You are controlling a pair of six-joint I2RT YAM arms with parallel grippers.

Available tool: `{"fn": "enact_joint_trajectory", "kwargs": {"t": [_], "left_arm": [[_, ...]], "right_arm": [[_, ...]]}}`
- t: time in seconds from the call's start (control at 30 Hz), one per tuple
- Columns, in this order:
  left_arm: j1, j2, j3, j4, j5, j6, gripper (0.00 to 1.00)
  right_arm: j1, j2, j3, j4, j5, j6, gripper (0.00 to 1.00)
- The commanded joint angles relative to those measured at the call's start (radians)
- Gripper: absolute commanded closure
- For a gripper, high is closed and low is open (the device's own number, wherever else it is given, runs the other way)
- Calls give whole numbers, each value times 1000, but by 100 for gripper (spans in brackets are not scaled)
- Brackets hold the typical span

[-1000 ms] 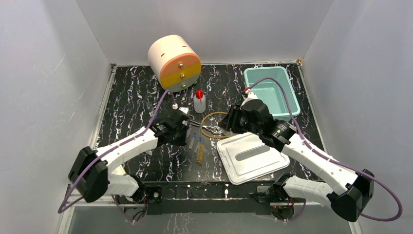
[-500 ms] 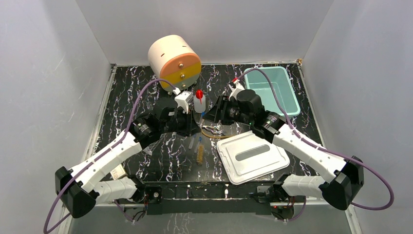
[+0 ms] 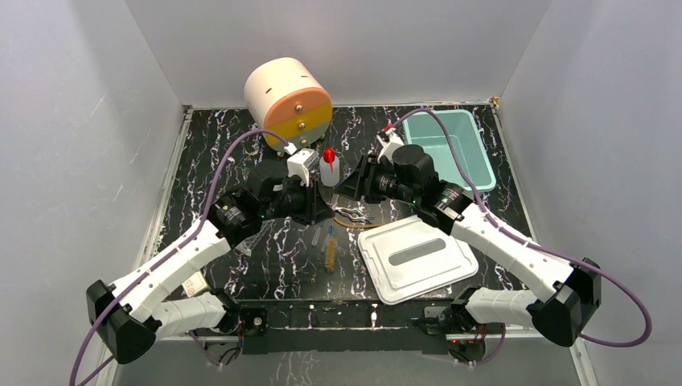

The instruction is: Organize the chemistry lab equipment

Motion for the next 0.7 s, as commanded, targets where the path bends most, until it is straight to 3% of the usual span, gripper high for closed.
{"fn": "enact_joint_trajectory", "kwargs": {"t": [0.0, 0.33, 0.53, 0.67], "left_arm": [[0, -30, -3, 34, 34, -9, 90], [1, -36, -10, 34, 43, 1, 89], [0, -46, -12, 24, 38, 19, 89], [0, -52, -10, 16, 26, 23, 87]], "right_arm": [[3, 2, 15, 40, -19, 7, 49], [2, 32, 16, 85, -57, 25, 57], [2, 43, 12, 103, -93, 41, 66], [3, 29, 0, 106, -80, 48, 77]]}}
